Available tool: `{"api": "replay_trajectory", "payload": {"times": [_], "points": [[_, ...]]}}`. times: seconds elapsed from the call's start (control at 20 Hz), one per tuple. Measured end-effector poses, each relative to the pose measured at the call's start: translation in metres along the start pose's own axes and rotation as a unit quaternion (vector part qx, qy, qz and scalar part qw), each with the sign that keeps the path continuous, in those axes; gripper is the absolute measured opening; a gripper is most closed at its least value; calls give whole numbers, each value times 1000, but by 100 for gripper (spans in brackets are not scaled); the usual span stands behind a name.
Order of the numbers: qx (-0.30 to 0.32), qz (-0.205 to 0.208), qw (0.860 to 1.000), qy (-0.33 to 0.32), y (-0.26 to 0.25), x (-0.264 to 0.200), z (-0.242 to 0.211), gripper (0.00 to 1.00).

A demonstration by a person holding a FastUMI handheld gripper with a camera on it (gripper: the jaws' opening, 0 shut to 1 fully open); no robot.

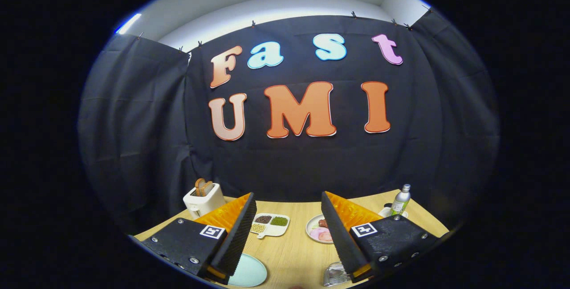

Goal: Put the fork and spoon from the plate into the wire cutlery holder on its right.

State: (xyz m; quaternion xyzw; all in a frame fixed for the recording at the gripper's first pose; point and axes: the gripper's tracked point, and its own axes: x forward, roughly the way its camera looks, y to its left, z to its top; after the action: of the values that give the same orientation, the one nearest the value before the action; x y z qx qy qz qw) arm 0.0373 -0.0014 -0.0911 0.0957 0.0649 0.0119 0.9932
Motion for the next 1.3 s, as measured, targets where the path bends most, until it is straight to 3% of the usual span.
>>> {"api": "replay_trajectory", "payload": {"times": [0.55,0.75,1.15,1.3], "points": [[-17,82,995,50,126,24,-40,93],[-29,94,991,91,153,34,-68,95],[-46,116,963,240,180,31,-155,97],[-57,115,940,316,181,24,-192,97]]}}
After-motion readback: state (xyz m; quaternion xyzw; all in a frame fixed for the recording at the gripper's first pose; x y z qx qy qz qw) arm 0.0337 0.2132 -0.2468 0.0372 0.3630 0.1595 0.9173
